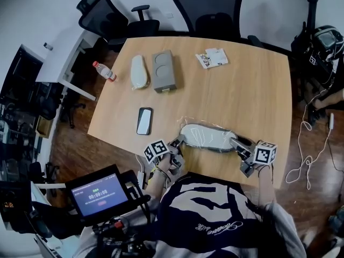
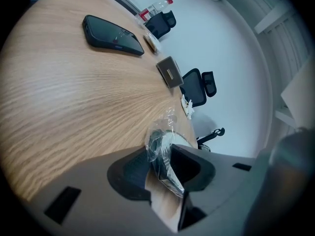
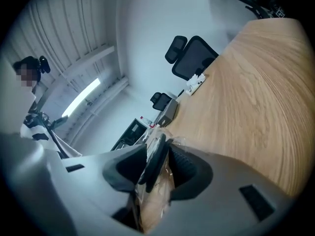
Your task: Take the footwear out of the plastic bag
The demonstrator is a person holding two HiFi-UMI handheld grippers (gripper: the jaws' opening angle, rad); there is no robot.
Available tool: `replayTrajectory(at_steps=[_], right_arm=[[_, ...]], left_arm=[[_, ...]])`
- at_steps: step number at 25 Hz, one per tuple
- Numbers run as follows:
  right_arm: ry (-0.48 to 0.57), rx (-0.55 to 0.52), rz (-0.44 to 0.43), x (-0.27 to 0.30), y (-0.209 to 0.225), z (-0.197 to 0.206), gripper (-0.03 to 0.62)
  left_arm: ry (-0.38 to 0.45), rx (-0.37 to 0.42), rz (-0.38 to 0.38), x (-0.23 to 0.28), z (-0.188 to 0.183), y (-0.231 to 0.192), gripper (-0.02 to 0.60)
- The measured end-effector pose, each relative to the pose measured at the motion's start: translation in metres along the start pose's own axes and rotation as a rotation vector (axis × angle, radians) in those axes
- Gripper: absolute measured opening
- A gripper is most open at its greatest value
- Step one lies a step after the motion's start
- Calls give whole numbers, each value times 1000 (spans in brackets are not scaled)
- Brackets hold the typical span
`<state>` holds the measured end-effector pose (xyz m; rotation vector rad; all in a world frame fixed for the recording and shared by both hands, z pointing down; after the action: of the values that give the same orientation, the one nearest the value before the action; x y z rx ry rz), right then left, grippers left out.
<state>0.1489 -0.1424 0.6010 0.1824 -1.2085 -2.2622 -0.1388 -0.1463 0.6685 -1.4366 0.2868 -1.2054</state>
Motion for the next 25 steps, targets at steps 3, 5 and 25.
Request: replayTrajectory(at_steps=[3,5,25], right_arm=[[-20,-22,38,3,-4,-3,122],[-34,-14,74,3,-2,-4,101],[48,176,27,-25,-12,-15,80]], left_arm=[[10,-22,9,0,-1,-1,124],[10,-26,31,0,-1,0,124],[75,-12,216,0,-12,30,124]])
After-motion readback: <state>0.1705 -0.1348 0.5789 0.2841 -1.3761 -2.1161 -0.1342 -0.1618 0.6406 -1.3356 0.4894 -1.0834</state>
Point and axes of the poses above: the fingertips, and each gripper's own axes: x forward along the fingers, y to its right, z out of its underside, the point moved 3 cm from there along -x, backward along the fingers, and after that the axes turned 6 degrees about y, right-handed, at the moved point
